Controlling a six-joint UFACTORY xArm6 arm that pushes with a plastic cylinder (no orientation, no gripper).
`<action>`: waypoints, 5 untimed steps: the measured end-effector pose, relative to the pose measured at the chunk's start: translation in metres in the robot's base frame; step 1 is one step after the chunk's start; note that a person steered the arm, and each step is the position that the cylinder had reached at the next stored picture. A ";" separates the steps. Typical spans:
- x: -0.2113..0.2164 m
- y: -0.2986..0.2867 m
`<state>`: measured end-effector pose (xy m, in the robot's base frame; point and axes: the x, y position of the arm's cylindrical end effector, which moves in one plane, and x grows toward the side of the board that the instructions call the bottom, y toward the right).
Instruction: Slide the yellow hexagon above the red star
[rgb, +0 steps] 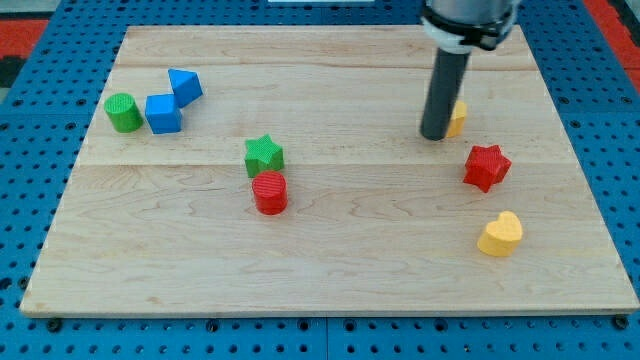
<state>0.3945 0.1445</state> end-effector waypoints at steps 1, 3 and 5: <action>-0.005 -0.030; -0.038 0.000; -0.026 0.024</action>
